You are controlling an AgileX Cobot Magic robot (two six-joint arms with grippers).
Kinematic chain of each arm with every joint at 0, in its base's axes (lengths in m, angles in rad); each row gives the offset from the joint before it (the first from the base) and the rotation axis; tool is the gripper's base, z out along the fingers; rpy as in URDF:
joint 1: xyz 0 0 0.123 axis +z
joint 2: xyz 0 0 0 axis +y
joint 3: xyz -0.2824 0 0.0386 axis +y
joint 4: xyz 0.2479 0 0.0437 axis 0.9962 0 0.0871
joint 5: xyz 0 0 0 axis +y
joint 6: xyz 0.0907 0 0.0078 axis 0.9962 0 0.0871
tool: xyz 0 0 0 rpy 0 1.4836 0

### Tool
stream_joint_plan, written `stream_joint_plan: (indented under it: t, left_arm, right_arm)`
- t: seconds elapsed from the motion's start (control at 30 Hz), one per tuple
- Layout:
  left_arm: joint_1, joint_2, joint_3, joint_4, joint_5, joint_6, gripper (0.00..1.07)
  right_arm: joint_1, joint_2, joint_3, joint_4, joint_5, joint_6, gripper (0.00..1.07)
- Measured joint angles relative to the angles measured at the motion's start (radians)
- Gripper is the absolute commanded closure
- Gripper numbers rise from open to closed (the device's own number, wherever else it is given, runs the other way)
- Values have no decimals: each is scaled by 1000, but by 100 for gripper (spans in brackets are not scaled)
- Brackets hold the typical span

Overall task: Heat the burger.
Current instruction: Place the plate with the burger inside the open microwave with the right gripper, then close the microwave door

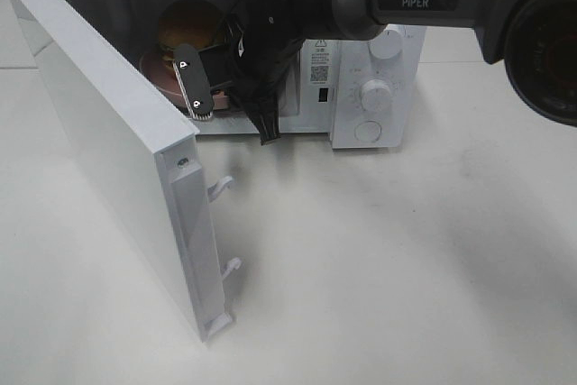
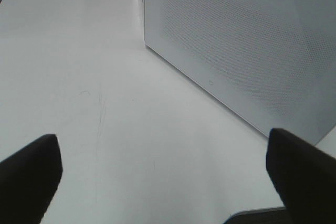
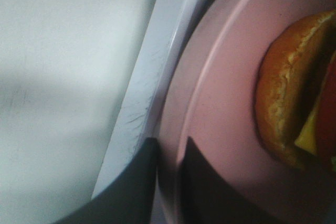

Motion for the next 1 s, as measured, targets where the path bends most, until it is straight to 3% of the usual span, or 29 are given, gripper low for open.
stream_joint_plan:
  t: [0.03,0.07,0.13,0.23,0.33,0.5,0.6,0.83,1.0]
  left_arm:
    - [0,0,0,0,0,0,9]
    - [0,0,0,0,0,0,9]
    - [0,0,0,0,0,0,9]
    - [0,0,0,0,0,0,9]
    - [0,0,0,0,0,0,9]
    - [0,0,0,0,0,0,9]
    - [0,0,0,0,0,0,9]
    - [0,0,0,0,0,0,9]
    - [0,0,0,0,0,0,9]
  right_arm:
    - [0,0,-1,12,-3,16,70]
    - [0,0,-1,12,-3,16,70]
    - [0,0,-2,25,-5,38,58]
    - [0,0,-3,29,-2,57,51]
    - [0,0,2,46,-3,69,49]
    - [-1,-58,122,83,-74,85,48]
    - [-1,-66,139,86,-87,85,46]
    - [-1,-160,258,89,-172,88,32]
    - [-1,-205,321,89,-177,89,31]
